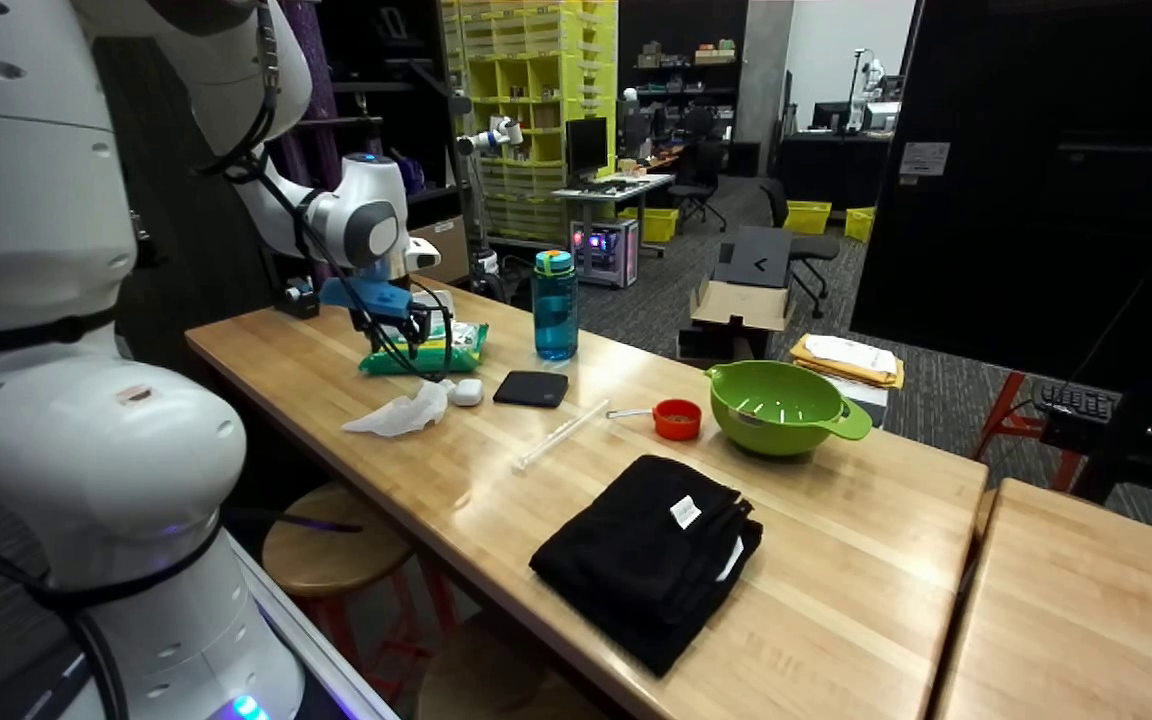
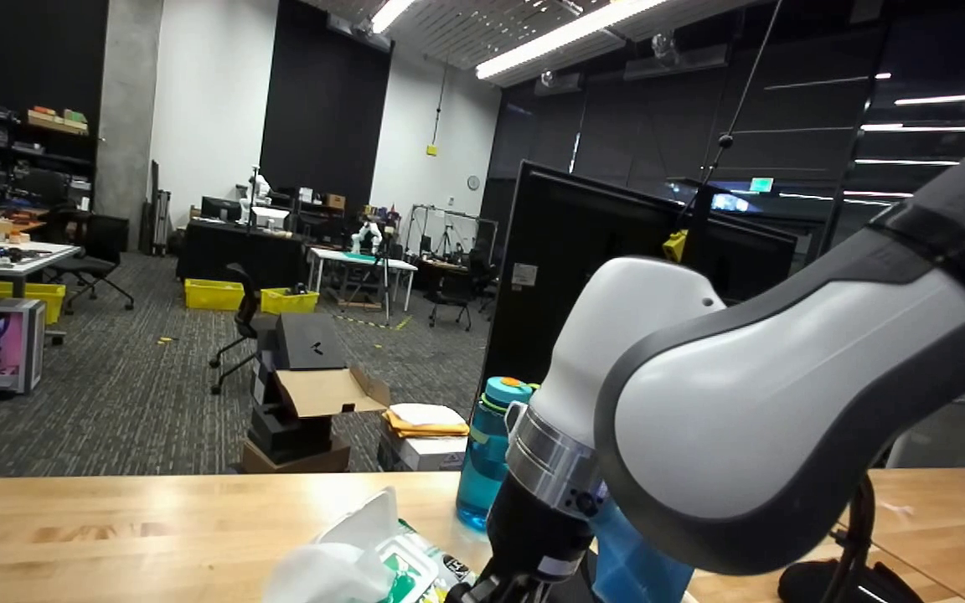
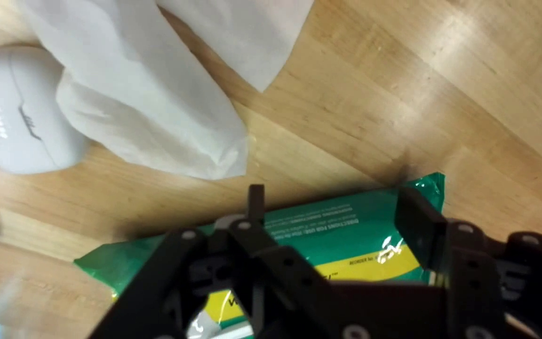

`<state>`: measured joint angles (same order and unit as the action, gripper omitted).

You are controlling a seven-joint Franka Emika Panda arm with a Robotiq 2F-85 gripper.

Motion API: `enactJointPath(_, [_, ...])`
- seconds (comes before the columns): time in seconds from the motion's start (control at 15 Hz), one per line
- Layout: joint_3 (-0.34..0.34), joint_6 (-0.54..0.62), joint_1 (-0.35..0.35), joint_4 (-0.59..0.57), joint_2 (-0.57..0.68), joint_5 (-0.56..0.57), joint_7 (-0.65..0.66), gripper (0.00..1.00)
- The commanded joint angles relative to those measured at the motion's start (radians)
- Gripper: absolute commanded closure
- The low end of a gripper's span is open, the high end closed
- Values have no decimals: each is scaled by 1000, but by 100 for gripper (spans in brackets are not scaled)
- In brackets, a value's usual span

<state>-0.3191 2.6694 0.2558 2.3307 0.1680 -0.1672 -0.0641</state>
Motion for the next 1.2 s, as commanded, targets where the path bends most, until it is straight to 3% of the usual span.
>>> enactJointPath(0.0, [14,-135,12,-9,-95,44,68,0])
enactJointPath(0.4, [48,-339,-10,-40,-173,17,119,0])
enactJointPath(0.87, [115,-297,-62,55,-212,-20,289,0])
enactJointPath(1.13, [123,-323,-67,43,-234,18,354,0])
